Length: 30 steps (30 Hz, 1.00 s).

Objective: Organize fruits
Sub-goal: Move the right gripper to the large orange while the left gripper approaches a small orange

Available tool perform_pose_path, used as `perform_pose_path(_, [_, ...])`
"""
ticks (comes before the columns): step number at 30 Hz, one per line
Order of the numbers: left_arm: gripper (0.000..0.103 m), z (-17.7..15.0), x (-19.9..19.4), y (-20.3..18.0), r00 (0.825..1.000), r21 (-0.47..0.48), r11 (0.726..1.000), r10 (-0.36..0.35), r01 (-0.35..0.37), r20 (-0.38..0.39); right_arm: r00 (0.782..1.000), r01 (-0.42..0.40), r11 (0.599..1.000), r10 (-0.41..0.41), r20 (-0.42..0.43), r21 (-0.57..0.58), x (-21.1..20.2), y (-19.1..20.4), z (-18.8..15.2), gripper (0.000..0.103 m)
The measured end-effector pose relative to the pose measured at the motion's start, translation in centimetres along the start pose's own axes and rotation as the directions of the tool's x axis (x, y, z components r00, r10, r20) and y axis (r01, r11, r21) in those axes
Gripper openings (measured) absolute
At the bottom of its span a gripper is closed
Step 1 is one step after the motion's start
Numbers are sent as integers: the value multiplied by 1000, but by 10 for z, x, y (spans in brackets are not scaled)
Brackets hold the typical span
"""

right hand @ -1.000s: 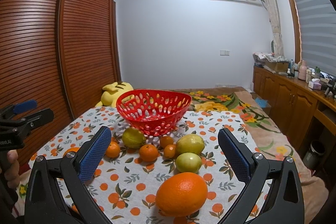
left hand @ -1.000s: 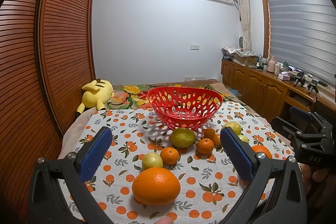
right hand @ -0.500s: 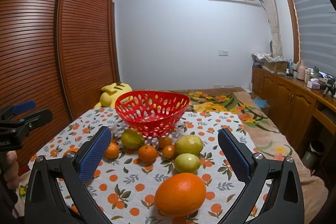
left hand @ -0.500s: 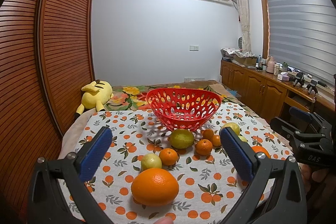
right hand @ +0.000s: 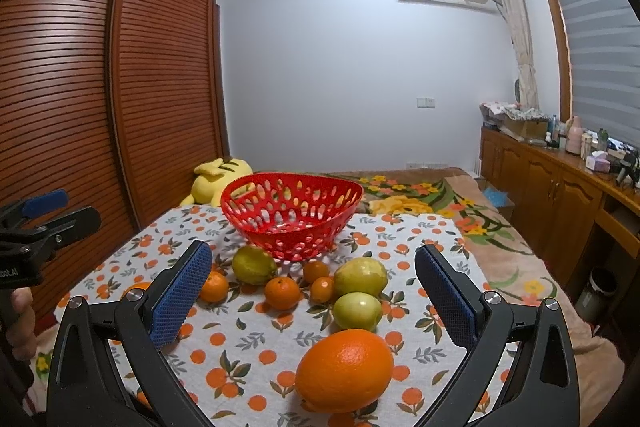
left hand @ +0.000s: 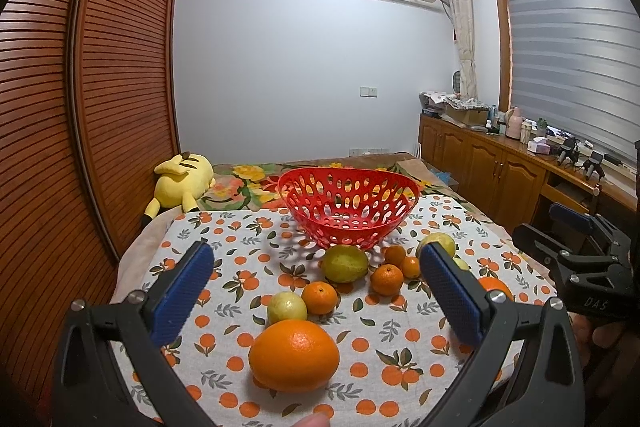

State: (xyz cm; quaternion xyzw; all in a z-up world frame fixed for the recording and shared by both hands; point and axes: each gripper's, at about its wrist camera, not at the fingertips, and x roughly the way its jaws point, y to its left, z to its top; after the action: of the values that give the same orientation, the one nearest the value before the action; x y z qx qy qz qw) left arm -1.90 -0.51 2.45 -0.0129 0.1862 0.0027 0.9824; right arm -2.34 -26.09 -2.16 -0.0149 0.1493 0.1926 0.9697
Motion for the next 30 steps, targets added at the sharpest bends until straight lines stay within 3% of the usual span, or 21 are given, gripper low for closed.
perform_pose_path(10, [103, -10, 8, 4, 1000, -4, 1000, 5, -5, -25, 1000, 1, 1000, 0, -26, 3, 5, -2, -7, 103])
perform_pose_path(20, [103, -41, 38, 18, 994, -34, 999, -16, 13, -110, 995, 5, 1000, -5, -97, -4, 22, -11, -30, 103])
perform_pose_path(30, [103, -71, 69, 24, 975, -34, 999, -30, 23, -219, 986, -3, 1000, 1, -169, -11, 34, -25, -48, 103])
